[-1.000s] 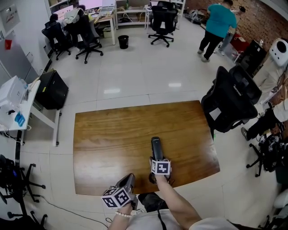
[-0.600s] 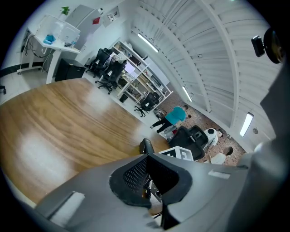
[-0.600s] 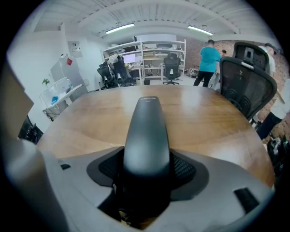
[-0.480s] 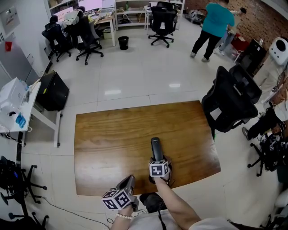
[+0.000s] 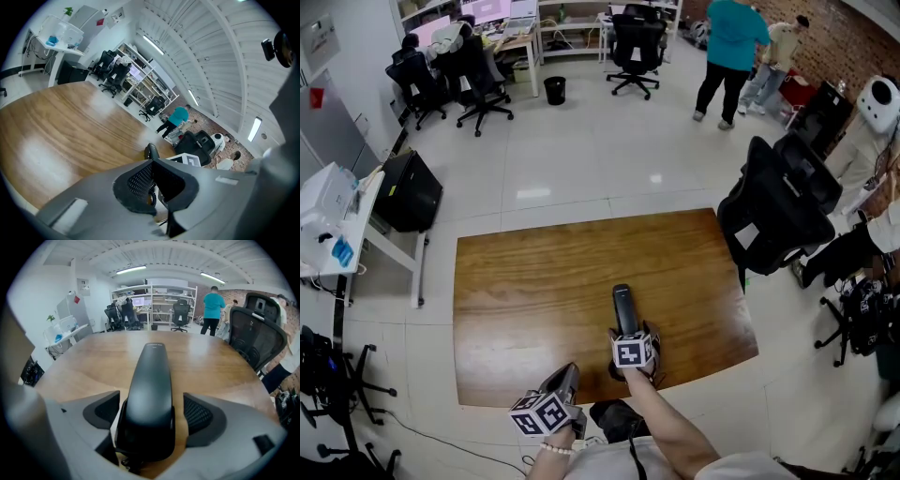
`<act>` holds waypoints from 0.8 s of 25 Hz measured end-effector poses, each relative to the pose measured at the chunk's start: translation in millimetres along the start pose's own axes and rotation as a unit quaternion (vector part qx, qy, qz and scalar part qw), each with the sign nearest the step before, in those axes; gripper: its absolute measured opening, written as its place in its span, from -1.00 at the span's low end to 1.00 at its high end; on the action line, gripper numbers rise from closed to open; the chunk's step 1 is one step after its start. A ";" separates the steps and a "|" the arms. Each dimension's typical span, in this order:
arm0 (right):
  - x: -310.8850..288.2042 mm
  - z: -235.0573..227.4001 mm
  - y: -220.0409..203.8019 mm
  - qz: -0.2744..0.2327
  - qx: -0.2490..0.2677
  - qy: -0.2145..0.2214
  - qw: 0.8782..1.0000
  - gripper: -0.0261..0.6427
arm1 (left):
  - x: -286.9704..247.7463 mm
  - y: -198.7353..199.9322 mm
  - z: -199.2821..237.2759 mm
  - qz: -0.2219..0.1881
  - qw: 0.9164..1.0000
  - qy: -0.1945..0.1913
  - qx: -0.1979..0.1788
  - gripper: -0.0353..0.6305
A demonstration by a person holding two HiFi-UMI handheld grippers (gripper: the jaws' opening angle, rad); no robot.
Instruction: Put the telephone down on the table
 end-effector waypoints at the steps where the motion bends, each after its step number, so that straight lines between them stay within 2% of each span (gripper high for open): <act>1: 3.3 0.0 1.7 -0.007 -0.006 0.011 1.000 0.43 | 0.9 0.4 0.7 -0.001 1.000 0.001 0.000 -0.94; 5: 34.7 -13.5 18.5 -0.063 -0.041 0.044 0.996 0.51 | 7.5 4.9 1.5 -0.007 1.000 0.002 -0.009 -0.94; 9: 87.0 -37.7 42.8 -0.136 -0.106 0.094 0.981 0.49 | 18.0 11.5 -0.2 -0.020 1.000 0.000 -0.018 -0.94; 11: 114.6 -54.1 51.9 -0.174 -0.150 0.106 0.967 0.23 | 24.0 14.8 -4.2 -0.027 0.999 -0.005 -0.024 -0.94; 12: 128.5 -61.8 55.2 -0.193 -0.169 0.108 0.961 0.01 | 27.0 15.9 -6.8 -0.030 0.999 -0.009 -0.027 -0.94; 13: 141.6 -68.1 56.8 -0.211 -0.182 0.105 0.955 -0.30 | 30.3 15.9 -9.6 -0.032 0.999 -0.012 -0.031 -0.94; 16: 170.9 -75.5 49.9 -0.240 -0.194 0.093 0.947 -0.84 | 40.5 10.3 -19.3 -0.040 0.998 -0.024 -0.040 -0.94; 17: 178.4 -73.8 44.6 -0.243 -0.197 0.095 0.945 -0.93 | 44.2 7.4 -23.5 -0.043 0.998 -0.027 -0.044 -0.94; 20: 200.4 -59.6 27.7 -0.247 -0.206 0.116 0.940 -0.94 | 57.3 1.0 -37.5 -0.054 0.996 -0.038 -0.060 -0.94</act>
Point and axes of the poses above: the fingertips, and each gripper's own axes: x backward along the fingers, z to its left, y out of its top, the point moved 2 cm from there along x, backward along the fingers, and after that the axes turned 1 degree about x, right-handed, at the moved point
